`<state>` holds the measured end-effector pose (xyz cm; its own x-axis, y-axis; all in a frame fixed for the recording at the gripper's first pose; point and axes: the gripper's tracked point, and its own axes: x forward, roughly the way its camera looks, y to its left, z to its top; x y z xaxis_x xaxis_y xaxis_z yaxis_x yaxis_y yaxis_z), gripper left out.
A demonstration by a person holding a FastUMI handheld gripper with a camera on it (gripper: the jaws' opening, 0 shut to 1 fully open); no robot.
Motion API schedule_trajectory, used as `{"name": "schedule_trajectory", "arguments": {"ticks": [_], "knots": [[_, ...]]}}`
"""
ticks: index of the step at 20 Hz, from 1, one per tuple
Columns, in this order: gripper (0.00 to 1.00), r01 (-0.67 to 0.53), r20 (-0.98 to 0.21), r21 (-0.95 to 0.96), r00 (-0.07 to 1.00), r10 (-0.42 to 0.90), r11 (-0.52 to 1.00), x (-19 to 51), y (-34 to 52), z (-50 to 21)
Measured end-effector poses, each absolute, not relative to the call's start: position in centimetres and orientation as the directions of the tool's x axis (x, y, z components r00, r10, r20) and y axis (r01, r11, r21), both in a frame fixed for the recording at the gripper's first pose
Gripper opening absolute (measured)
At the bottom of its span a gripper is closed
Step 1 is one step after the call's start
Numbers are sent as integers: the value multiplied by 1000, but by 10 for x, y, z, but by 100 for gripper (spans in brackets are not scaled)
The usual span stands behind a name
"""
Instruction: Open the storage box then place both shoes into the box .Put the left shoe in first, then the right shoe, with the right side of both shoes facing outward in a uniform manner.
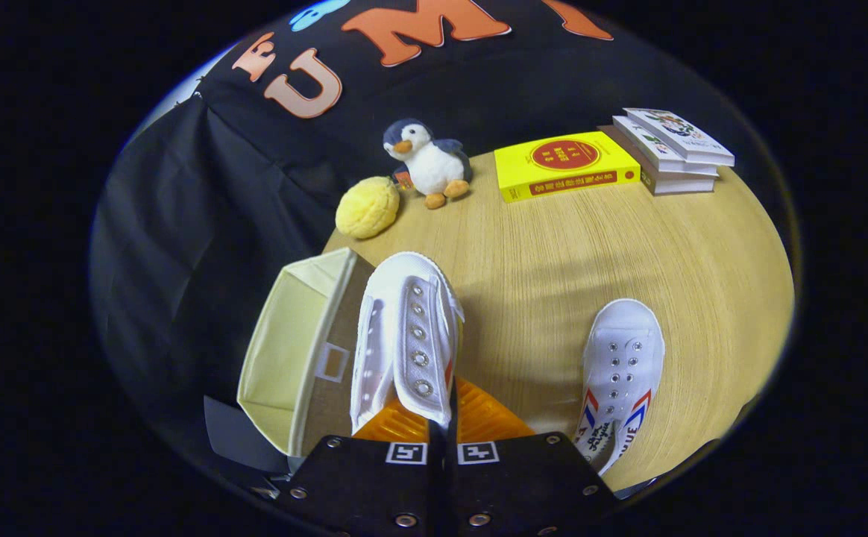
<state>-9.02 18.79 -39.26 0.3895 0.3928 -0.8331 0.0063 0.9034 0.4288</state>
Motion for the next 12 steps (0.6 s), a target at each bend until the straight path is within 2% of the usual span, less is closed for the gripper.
{"name": "schedule_trajectory", "arguments": {"ticks": [6, 12], "knots": [[0, -51, -761, 496, 455, 462, 867, -62, 247, -312], [1, -87, -782, 487, 400, 478, 869, -63, 322, -316]]}}
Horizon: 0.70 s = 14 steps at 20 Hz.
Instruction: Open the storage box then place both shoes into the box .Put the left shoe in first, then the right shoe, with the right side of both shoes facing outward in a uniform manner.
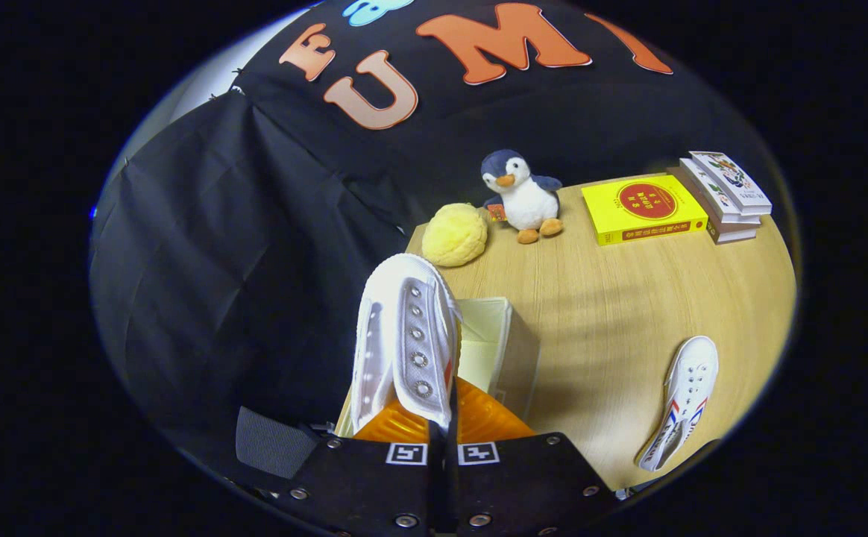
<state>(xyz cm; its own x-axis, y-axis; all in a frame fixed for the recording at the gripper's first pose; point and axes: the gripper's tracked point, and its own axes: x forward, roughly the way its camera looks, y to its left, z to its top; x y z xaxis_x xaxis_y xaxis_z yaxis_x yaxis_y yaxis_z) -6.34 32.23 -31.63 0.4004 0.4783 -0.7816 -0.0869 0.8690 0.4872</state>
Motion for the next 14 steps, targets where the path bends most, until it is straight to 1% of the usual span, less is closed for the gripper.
{"name": "schedule_trajectory", "arguments": {"ticks": [4, 11, 14], "knots": [[1, -40, -817, 475, 350, 458, 879, -74, 366, -344], [1, 103, -914, 346, 260, 311, 933, -81, 389, -406], [3, 132, -941, 287, 222, 254, 949, -81, 397, -428]]}}
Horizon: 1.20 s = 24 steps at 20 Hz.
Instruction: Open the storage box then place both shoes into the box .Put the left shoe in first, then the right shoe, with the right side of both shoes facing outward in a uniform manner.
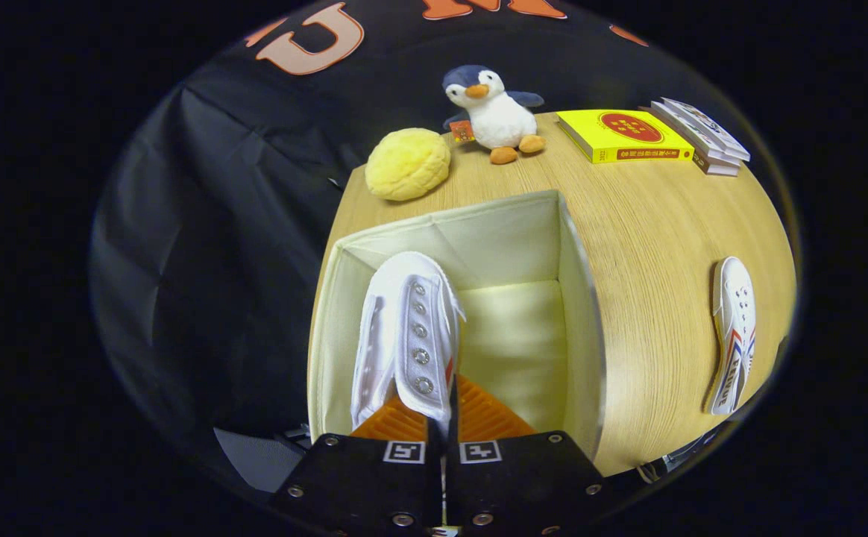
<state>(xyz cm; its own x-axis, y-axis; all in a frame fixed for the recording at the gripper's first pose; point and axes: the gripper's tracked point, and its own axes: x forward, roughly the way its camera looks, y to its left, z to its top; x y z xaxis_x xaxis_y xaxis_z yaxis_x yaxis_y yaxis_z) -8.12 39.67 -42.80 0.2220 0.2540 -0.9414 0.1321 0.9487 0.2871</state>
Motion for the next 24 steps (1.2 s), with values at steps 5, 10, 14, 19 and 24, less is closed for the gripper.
{"name": "schedule_trajectory", "arguments": {"ticks": [5, 10, 14, 19, 24], "knots": [[3, 225, -960, 270, 142, 243, 936, -88, 412, -457], [8, 223, -939, 343, 42, 343, 912, -105, 421, -462], [19, 185, -842, 539, 72, 535, 822, -100, 423, -414], [44, 79, -763, 640, 185, 620, 764, -86, 367, -357], [73, 43, -787, 571, 315, 531, 820, -86, 260, -341]]}}
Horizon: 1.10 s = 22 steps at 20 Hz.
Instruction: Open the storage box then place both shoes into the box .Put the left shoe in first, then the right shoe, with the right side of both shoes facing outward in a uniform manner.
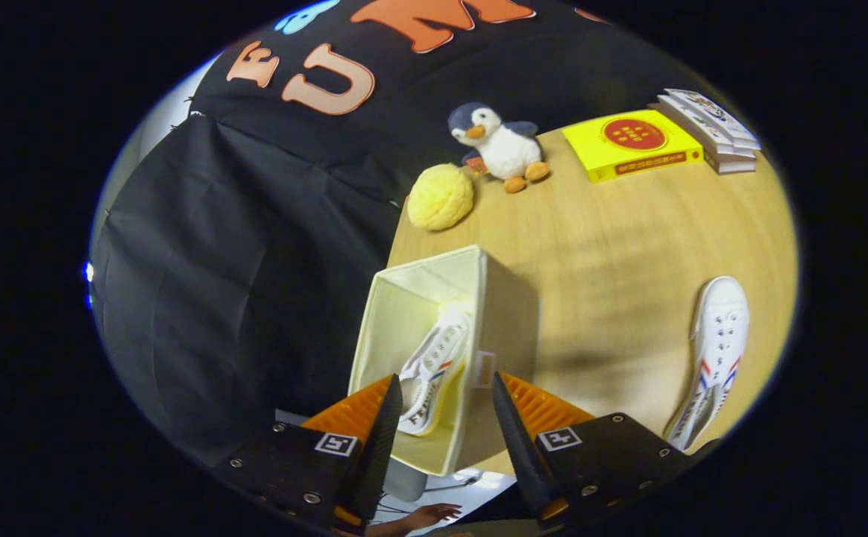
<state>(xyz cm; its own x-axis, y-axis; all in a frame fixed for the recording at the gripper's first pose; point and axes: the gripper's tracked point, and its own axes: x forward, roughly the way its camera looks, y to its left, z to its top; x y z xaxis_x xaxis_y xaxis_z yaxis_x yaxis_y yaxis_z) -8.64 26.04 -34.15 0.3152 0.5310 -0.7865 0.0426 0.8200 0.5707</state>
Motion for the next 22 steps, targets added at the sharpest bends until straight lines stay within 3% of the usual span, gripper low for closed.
{"name": "schedule_trajectory", "arguments": {"ticks": [4, 10, 16, 19, 22], "knots": [[74, 74, -855, 415, 373, 361, 907, -101, 165, -370], [74, 111, -940, 176, 314, 133, 978, -160, 60, -435], [74, 47, -964, 39, 264, 26, 998, -198, 28, -483], [72, -16, -957, -37, 290, -31, 999, -192, 22, -500], [64, 3, -937, -60, 344, -57, 998, -177, 16, -502]]}}
